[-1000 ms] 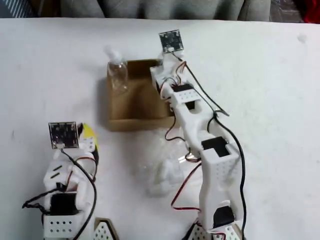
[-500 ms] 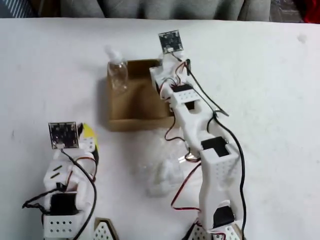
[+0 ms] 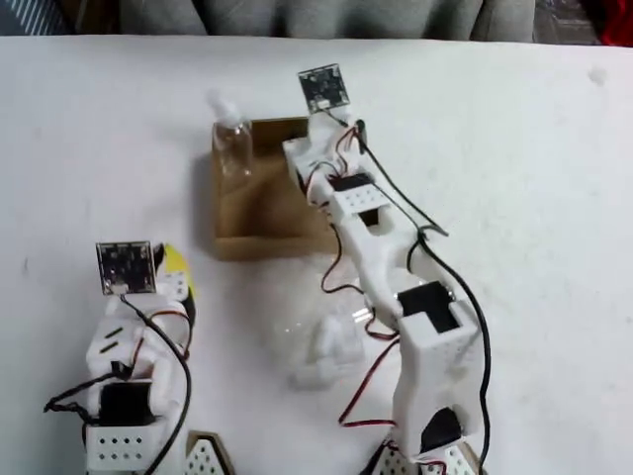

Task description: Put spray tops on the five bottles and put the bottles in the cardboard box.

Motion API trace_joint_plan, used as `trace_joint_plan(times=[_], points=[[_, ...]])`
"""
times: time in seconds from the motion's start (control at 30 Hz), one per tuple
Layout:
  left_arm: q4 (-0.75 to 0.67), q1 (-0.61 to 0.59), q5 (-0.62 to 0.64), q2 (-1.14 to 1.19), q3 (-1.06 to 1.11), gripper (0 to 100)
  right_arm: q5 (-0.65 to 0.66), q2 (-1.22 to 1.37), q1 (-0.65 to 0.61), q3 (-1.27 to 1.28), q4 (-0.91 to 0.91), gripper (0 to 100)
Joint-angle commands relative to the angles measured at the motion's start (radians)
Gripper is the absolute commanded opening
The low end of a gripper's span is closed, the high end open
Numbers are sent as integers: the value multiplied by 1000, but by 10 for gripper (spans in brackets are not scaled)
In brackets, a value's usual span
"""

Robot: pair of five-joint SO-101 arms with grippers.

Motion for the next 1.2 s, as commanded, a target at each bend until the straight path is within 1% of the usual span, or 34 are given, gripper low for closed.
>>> trace_joint_plan(times=[0.0, 0.1, 0.27, 0.6, 0.7, 0.83, 1.03, 1.07, 1.17], points=[[-8, -8, -11, -12, -3, 20, 6, -90, 1, -5, 8, 361], [-8, -8, -11, -12, -3, 20, 6, -130, 12, 34, 8, 361], [-8, -8, -11, -12, -3, 20, 14, -282, 8, 167, 8, 337], [-8, -8, -11, -12, -3, 20, 17, -687, 16, 505, 22, 207], [-6, -8, -11, -12, -3, 20, 35, -800, 15, 552, 147, 201], [-5, -8, -11, -12, -3, 20, 83, -931, 15, 555, 395, 200], [0, -8, -11, -12, -3, 20, 87, -1112, 16, 554, 740, 199], [0, -8, -11, -12, -3, 20, 101, -1142, 16, 554, 794, 199], [0, -8, -11, -12, -3, 20, 198, -1227, 18, 554, 954, 199]])
